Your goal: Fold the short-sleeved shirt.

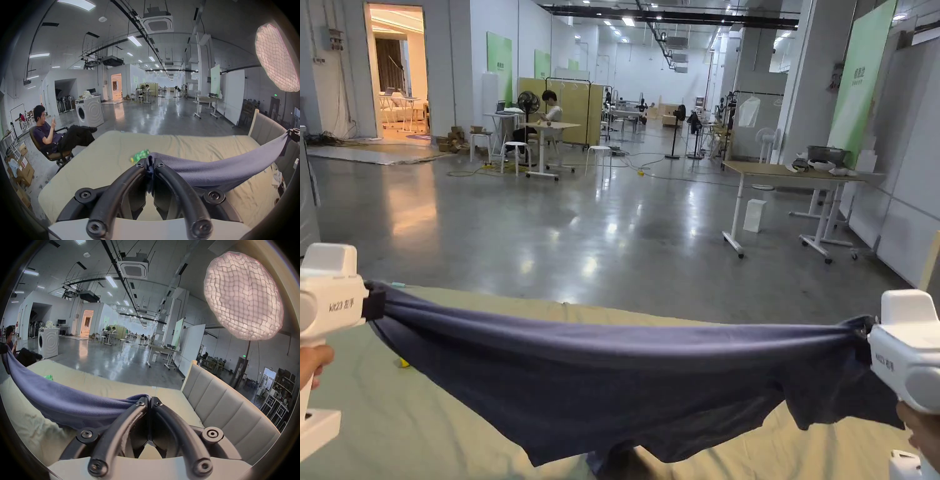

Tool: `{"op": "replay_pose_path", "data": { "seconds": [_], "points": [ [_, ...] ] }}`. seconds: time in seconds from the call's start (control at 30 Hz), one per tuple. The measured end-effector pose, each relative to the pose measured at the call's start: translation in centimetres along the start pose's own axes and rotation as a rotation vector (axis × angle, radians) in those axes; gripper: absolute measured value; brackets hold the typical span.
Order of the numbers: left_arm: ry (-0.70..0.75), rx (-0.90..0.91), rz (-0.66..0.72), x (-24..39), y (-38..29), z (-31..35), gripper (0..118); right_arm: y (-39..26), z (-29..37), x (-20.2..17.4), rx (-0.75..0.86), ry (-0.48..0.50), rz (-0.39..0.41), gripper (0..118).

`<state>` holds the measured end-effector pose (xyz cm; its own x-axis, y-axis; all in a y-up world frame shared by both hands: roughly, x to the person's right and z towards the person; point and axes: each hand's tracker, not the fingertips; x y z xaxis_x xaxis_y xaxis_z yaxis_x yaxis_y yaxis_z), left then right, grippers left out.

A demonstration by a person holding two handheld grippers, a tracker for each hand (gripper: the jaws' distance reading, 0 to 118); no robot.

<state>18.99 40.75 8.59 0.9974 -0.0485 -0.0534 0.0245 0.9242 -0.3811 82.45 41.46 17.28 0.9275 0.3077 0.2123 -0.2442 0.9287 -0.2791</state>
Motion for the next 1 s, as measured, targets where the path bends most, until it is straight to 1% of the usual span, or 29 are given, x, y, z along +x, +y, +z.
{"op": "replay_pose_path", "data": {
  "seconds": [0.07,0.1,0.17,0.23,0.27,0.3,0.4,0.43,0.47,0.5,0.53,0.6,0.63,0.77,0.8,0.87,1.0],
  "points": [
    [-0.009,-0.019,0.005,-0.3,-3.0,0.8,7,-2.8,1.0,-0.1,-0.025,0.009,0.009,3],
    [-0.014,-0.035,0.013,-0.7,-4.7,1.3,7,-4.3,1.7,-0.2,-0.062,0.023,0.005,3],
    [-0.032,-0.073,0.032,-1.1,-7.6,2.2,7,-6.2,4.3,-0.3,-0.065,0.022,0.034,3],
    [-0.042,-0.100,0.056,-1.6,-10.3,3.3,7,-8.2,6.4,-0.4,-0.086,0.027,0.037,3],
    [-0.049,-0.120,0.057,-1.8,-11.7,4.0,7,-9.5,7.4,-0.5,-0.125,0.039,0.028,3],
    [-0.050,-0.133,0.065,-1.8,-13.1,4.5,7,-10.0,9.1,-0.8,-0.118,0.034,0.045,3],
    [-0.068,-0.195,0.068,-2.0,-16.6,6.2,7,-13.0,12.1,-1.4,-0.169,0.043,0.080,3],
    [-0.077,-0.214,0.068,-2.1,-17.6,6.6,7,-14.7,11.8,-1.7,-0.221,0.054,0.073,3],
    [-0.077,-0.237,0.077,-2.1,-18.9,7.3,7,-16.1,12.5,-1.9,-0.242,0.055,0.068,3],
    [-0.082,-0.259,0.087,-2.2,-20.1,7.9,7,-17.1,13.3,-2.2,-0.242,0.055,0.091,3],
    [-0.084,-0.293,0.090,-2.3,-21.1,8.3,7,-18.4,13.8,-2.4,-0.308,0.066,0.076,3],
    [-0.082,-0.356,0.081,-2.4,-23.8,9.1,7,-19.6,15.8,-3.2,-0.343,0.076,0.102,3],
    [-0.083,-0.388,0.077,-2.5,-24.7,9.3,7,-20.8,16.1,-3.4,-0.387,0.084,0.086,3],
    [-0.069,-0.504,0.078,-2.9,-29.0,9.0,7,-25.2,16.3,-4.4,-0.496,0.116,0.091,3],
    [-0.067,-0.542,0.080,-3.0,-29.7,8.7,7,-26.2,16.3,-4.8,-0.546,0.118,0.068,3],
    [-0.064,-0.601,0.070,-3.1,-31.6,8.0,7,-26.9,16.2,-5.3,-0.553,0.105,0.109,3],
    [-0.067,-0.643,0.062,-3.0,-33.8,6.9,7,-29.2,15.2,-5.7,-0.605,0.110,0.109,3]
  ]
}}
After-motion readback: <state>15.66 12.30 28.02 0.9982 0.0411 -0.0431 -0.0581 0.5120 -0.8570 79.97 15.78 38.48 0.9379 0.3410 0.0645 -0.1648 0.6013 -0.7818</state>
